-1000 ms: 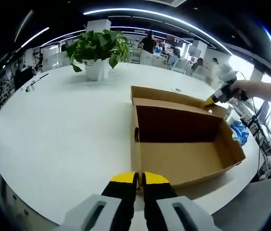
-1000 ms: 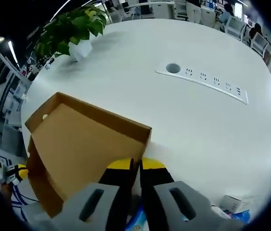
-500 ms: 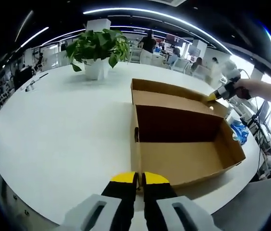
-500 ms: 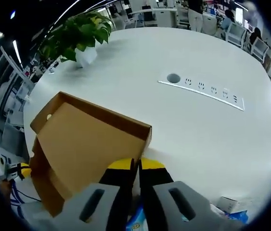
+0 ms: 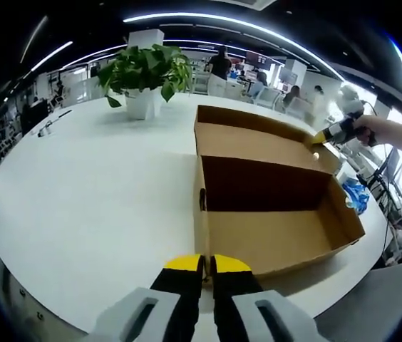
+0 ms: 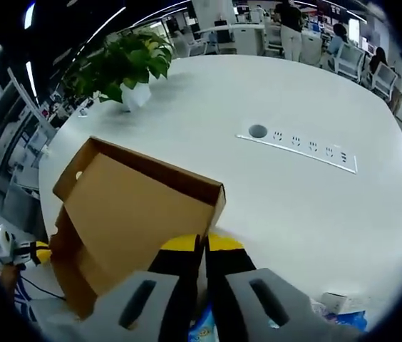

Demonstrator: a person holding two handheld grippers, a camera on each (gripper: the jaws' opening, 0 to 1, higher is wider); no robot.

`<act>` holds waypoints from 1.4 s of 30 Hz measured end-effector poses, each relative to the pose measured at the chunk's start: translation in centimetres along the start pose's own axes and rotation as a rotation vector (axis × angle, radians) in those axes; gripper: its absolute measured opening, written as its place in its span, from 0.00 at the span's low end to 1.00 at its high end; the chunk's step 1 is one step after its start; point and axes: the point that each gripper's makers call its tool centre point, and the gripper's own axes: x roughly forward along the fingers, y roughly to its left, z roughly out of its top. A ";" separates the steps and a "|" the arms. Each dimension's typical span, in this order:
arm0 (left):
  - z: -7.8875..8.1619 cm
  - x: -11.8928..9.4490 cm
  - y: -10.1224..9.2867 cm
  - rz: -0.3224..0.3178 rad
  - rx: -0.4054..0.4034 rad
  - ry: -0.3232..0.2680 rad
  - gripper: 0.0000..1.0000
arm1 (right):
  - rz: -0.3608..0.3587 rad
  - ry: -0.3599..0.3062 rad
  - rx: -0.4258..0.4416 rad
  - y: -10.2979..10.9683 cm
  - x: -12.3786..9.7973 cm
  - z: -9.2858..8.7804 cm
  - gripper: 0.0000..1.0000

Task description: Operate the shoe box by opening the lid, removing the specified soft item, and placing it in the target area until the item is outside and the box remains undamaged.

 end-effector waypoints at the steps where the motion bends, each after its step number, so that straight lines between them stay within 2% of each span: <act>1: 0.0 0.0 0.0 0.000 0.000 0.000 0.04 | 0.001 -0.005 -0.002 0.1 -0.1 0.0 0.00; 23: 0.0 -0.1 -0.2 -0.004 0.017 -0.005 0.04 | 0.053 -0.146 -0.021 2.0 -4.5 1.1 0.00; 31: 0.1 -0.1 -0.2 -0.008 0.015 -0.013 0.04 | 0.067 -0.194 -0.031 3.0 -6.4 0.8 0.00; 37: 0.0 -0.2 -0.2 -0.015 0.010 -0.025 0.04 | 0.054 -0.224 -0.094 3.8 -7.5 0.4 0.00; 42: 0.1 -0.2 -0.2 -0.019 0.013 -0.029 0.04 | 0.046 -0.243 -0.111 4.5 -8.5 -0.2 0.00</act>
